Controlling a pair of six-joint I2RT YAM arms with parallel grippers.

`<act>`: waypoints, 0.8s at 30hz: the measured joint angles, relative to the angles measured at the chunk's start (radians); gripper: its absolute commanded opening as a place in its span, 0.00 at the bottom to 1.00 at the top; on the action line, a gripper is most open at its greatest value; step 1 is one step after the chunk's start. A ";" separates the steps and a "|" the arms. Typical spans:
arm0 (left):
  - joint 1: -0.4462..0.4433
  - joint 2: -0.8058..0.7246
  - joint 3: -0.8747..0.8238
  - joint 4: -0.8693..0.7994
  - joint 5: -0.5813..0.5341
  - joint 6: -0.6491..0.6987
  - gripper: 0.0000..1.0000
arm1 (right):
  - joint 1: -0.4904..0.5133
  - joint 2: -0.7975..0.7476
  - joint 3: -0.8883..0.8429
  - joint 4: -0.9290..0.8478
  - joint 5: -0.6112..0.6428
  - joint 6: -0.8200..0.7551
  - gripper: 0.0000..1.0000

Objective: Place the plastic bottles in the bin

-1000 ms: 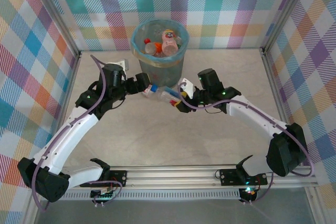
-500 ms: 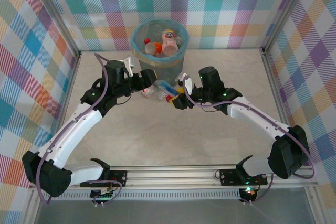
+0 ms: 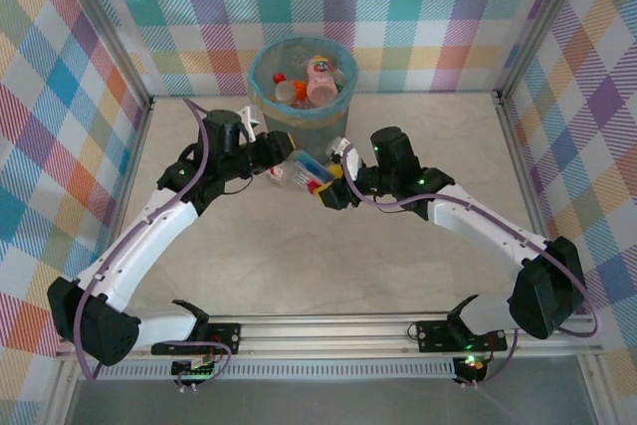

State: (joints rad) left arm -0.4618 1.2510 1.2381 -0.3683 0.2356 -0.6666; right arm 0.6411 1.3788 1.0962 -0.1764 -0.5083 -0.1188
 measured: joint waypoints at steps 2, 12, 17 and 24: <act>0.000 0.012 0.046 -0.024 -0.022 0.008 0.11 | 0.000 0.015 0.035 -0.006 0.006 0.001 0.59; 0.022 0.118 0.374 -0.104 -0.153 0.088 0.03 | 0.000 0.060 0.316 -0.053 0.094 0.007 1.00; 0.071 0.227 0.588 -0.097 -0.258 0.167 0.03 | 0.000 0.059 0.404 -0.061 0.230 -0.013 1.00; 0.092 0.513 0.917 -0.039 -0.434 0.367 0.04 | -0.003 0.081 0.439 -0.105 0.403 -0.100 1.00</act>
State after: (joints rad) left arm -0.3698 1.7641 2.1548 -0.4076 -0.1982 -0.3000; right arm 0.6384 1.4601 1.5356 -0.2813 -0.1055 -0.2192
